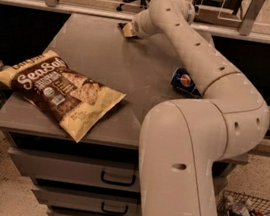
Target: Move rxbar blueberry near pepsi can
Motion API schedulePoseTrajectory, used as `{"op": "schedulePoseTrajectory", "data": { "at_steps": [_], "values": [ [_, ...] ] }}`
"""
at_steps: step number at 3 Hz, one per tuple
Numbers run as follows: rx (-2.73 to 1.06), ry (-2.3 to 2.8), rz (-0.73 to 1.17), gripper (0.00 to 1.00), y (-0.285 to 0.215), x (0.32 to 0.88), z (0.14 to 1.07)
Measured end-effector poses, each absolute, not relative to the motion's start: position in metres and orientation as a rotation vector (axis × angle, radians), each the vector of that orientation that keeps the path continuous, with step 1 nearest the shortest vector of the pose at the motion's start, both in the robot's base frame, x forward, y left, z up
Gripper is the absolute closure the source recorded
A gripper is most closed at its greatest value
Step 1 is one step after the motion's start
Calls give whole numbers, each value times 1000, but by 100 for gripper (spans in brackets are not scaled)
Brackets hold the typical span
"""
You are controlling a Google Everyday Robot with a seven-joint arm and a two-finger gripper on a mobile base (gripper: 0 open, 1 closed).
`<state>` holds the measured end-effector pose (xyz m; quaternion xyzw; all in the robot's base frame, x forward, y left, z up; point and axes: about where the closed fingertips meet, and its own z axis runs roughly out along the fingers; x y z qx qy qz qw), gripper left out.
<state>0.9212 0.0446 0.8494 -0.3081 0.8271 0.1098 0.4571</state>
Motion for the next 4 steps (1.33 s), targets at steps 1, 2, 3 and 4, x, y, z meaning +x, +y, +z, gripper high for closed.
{"op": "schedulePoseTrajectory", "data": {
  "at_steps": [1,2,3,4],
  "values": [
    [-777,2018,258,100,40,915,857],
    [-790,1994,246,100,32,907,867],
    [-825,1954,230,100,20,892,884],
    [-871,1911,216,100,-7,857,911]
  ]
}}
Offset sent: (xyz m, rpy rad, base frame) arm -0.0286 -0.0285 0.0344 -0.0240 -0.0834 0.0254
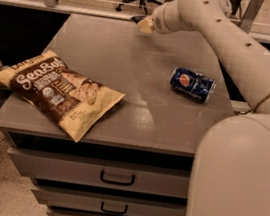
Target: Move rxbar blueberry near pepsi can
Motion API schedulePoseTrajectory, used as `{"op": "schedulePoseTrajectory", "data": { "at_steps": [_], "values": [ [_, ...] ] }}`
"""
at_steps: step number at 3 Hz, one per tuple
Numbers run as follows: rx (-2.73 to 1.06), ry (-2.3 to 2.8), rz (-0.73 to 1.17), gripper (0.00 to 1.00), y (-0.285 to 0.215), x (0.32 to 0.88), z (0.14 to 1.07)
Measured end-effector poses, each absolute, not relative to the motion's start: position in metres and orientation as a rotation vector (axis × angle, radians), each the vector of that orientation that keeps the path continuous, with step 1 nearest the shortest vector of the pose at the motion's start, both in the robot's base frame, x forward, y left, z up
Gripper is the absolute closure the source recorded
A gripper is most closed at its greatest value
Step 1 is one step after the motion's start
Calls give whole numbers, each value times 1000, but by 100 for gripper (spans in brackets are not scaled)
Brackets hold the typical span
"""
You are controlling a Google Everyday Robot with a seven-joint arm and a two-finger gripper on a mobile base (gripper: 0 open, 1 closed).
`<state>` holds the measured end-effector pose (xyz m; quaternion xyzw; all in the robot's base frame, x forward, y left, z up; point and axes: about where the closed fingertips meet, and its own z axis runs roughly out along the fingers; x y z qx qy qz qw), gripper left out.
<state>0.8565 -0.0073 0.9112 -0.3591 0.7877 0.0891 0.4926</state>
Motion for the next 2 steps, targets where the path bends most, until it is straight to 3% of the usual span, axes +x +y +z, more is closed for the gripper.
{"op": "schedulePoseTrajectory", "data": {
  "at_steps": [2],
  "values": [
    [-918,1836,268,100,-62,742,981]
  ]
}}
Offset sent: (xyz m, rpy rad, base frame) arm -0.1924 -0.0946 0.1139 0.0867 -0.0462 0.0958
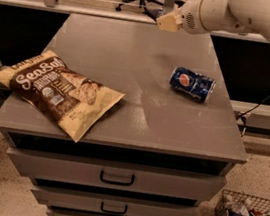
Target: Move rxbar blueberry near pepsi can
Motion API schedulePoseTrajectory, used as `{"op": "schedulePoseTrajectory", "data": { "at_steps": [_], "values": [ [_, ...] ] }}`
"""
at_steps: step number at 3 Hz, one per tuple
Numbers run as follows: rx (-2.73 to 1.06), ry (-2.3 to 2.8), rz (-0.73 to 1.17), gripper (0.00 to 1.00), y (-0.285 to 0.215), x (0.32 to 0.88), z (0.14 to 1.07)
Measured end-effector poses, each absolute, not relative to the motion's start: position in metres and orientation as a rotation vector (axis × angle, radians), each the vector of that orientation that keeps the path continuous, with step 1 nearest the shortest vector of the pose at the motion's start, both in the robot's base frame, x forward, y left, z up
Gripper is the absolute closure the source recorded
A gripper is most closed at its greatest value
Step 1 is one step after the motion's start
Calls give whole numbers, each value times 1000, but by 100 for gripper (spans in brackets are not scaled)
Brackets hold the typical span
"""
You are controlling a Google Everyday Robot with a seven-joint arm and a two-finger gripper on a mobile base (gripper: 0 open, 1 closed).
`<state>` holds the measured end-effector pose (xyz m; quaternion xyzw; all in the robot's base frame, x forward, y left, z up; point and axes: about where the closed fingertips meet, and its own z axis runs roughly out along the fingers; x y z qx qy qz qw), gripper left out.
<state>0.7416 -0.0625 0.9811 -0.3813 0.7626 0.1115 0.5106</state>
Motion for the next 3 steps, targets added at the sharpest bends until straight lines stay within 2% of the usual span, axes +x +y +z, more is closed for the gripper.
{"op": "schedulePoseTrajectory", "data": {
  "at_steps": [1,3],
  "values": [
    [-874,1853,352,100,-92,671,1006],
    [-885,1960,505,100,-111,592,987]
  ]
}}
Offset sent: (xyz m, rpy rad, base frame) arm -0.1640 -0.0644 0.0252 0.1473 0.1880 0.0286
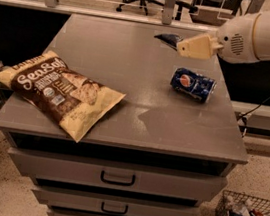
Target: Move rxbar blueberry near pepsi can
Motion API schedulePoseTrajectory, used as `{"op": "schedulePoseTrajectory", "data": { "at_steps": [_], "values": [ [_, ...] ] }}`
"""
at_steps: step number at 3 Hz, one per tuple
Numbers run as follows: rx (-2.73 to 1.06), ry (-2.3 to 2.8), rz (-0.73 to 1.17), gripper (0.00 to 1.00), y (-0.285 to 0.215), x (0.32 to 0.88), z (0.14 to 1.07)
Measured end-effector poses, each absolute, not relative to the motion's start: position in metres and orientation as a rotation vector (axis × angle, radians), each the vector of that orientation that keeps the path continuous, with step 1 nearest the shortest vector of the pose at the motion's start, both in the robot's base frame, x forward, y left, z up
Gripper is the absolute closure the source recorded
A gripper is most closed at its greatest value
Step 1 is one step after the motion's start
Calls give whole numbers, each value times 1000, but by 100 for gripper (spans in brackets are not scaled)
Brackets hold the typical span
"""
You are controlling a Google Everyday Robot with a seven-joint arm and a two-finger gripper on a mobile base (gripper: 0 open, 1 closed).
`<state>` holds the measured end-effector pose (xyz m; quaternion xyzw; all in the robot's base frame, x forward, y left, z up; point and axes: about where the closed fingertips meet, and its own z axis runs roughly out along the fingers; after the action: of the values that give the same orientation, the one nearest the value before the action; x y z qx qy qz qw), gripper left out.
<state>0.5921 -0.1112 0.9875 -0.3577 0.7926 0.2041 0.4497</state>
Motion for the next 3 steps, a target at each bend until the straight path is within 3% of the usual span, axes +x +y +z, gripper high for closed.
{"op": "schedulePoseTrajectory", "data": {
  "at_steps": [1,3],
  "values": [
    [-965,2032,577,100,-111,555,961],
    [-991,2041,592,100,-118,551,954]
  ]
}}
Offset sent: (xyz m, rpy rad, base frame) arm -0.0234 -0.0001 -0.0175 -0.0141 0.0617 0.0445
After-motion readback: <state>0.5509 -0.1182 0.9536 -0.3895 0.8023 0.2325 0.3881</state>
